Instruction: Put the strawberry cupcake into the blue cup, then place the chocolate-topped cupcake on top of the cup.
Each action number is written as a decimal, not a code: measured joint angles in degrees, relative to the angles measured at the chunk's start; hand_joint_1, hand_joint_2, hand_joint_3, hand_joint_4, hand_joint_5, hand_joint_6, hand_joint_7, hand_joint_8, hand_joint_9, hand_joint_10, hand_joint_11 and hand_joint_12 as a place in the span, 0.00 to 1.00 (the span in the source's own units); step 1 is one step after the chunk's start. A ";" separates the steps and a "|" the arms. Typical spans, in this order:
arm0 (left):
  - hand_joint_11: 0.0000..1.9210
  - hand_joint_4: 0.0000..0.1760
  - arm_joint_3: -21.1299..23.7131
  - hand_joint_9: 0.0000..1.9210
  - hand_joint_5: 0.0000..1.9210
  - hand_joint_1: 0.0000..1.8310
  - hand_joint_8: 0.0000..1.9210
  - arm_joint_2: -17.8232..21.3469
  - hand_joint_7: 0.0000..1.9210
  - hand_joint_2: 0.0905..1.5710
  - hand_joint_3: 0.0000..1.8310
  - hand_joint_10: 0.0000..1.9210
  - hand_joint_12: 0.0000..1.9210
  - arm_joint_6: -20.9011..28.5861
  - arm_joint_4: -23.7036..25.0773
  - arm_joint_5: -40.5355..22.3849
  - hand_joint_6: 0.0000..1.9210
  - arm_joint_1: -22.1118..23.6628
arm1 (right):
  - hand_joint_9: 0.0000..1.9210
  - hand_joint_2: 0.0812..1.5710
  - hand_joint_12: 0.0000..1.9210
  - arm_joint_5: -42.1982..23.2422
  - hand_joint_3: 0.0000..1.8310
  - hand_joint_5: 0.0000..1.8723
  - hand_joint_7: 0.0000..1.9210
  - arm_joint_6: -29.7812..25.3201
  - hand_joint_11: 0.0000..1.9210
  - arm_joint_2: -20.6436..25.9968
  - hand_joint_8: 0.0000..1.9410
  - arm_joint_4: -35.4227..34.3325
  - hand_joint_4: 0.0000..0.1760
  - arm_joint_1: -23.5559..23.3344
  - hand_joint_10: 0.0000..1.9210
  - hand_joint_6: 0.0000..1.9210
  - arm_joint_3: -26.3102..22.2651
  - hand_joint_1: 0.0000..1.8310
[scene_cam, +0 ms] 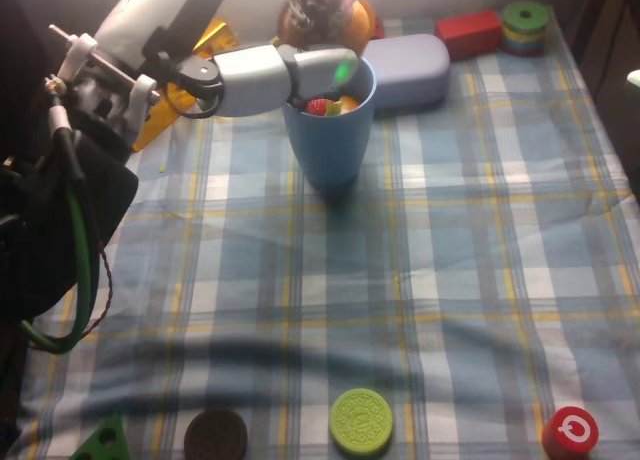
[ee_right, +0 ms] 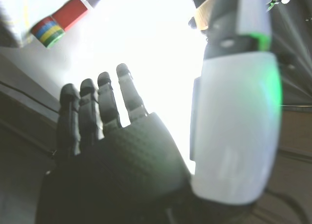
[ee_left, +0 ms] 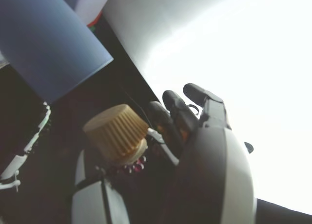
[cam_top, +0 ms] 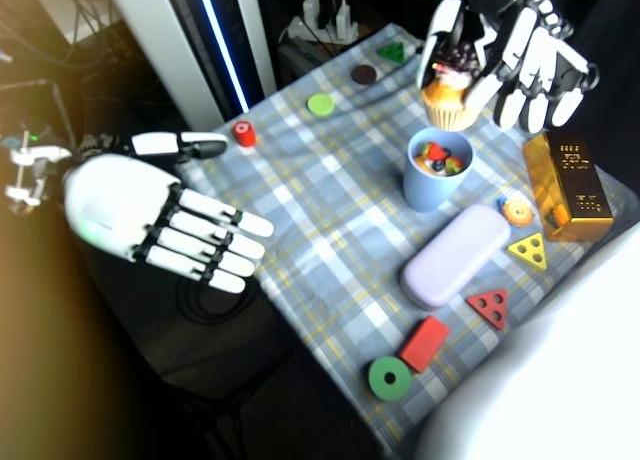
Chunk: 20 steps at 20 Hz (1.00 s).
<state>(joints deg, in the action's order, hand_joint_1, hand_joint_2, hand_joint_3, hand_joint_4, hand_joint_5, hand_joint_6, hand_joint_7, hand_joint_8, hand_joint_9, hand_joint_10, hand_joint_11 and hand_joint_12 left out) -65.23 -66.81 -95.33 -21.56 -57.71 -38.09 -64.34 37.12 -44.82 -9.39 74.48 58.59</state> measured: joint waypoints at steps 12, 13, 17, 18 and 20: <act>0.00 0.30 -0.46 0.31 0.42 0.57 0.00 -0.52 0.41 0.66 0.00 0.00 0.52 0.76 -0.92 0.31 0.21 -0.66 | 0.00 0.55 0.02 -0.11 0.00 0.00 0.00 -0.46 0.00 -0.26 0.00 -0.02 0.00 0.11 0.00 0.00 0.00 0.13; 0.00 0.17 -0.46 0.31 0.42 0.57 0.00 -0.52 0.40 0.65 0.00 0.00 0.50 0.79 -0.87 0.31 0.07 -0.66 | 0.00 0.55 0.02 -0.39 0.00 0.00 0.00 -0.55 0.00 -0.39 0.00 0.00 0.00 0.59 0.00 0.00 0.00 0.14; 0.00 0.62 0.20 0.05 0.12 0.41 0.00 0.79 0.07 0.57 0.00 0.00 0.13 0.85 -0.35 0.17 0.00 -0.66 | 0.00 0.54 0.00 -0.13 0.00 0.00 0.00 -0.68 0.00 -0.42 0.00 -0.15 0.04 0.70 0.00 0.00 0.22 0.13; 0.00 0.62 0.20 0.05 0.12 0.41 0.00 1.16 0.07 0.57 0.00 0.00 0.13 0.90 -0.17 0.02 0.00 -0.66 | 0.00 0.54 0.00 -0.11 0.00 0.00 0.00 -0.68 0.00 -0.42 0.00 -0.39 0.04 0.70 0.00 0.00 0.26 0.13; 0.00 0.95 0.42 0.00 0.01 0.46 0.00 2.21 0.00 0.52 0.00 0.00 0.00 0.87 -0.52 -0.24 0.00 -0.66 | 0.00 0.55 0.00 -0.13 0.00 0.00 0.00 -0.70 0.00 -0.44 0.00 -0.44 0.01 0.72 0.00 0.00 0.24 0.13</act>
<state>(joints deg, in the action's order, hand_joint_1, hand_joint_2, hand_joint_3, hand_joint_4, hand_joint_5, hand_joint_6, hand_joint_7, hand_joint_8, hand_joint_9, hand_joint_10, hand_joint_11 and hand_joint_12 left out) -64.82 -64.60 -94.45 -22.09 -57.95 -38.74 -64.47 36.42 -45.25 -9.82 75.20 58.83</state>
